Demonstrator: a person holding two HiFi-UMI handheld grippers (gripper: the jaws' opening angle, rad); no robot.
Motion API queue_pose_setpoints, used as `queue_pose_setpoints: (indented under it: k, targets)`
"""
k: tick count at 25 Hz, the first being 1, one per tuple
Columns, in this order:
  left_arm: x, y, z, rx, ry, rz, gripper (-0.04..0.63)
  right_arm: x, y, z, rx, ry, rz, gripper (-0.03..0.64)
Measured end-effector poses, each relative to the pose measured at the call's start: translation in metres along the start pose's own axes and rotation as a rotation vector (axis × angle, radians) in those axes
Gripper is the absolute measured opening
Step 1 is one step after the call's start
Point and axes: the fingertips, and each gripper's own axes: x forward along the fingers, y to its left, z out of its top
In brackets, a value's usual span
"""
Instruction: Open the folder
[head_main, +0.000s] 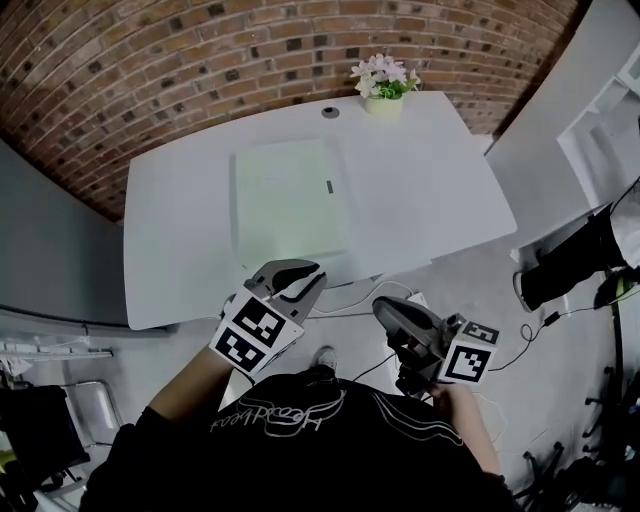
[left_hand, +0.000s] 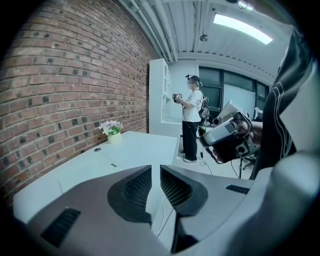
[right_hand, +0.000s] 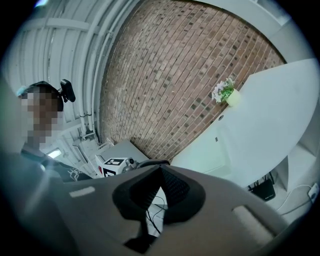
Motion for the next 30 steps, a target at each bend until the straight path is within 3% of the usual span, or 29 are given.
queue_pose_setpoints:
  k: [12,30]
  targets:
    - [0.044,0.029,-0.042,0.155,0.203,0.037,0.091,0.005,-0.034,-0.003,0.080,0.006,-0.029,0.003]
    - [0.097,0.066,-0.105,0.532,0.460,0.158,0.100,0.014,-0.069,-0.012,0.162,0.036,-0.060,0.003]
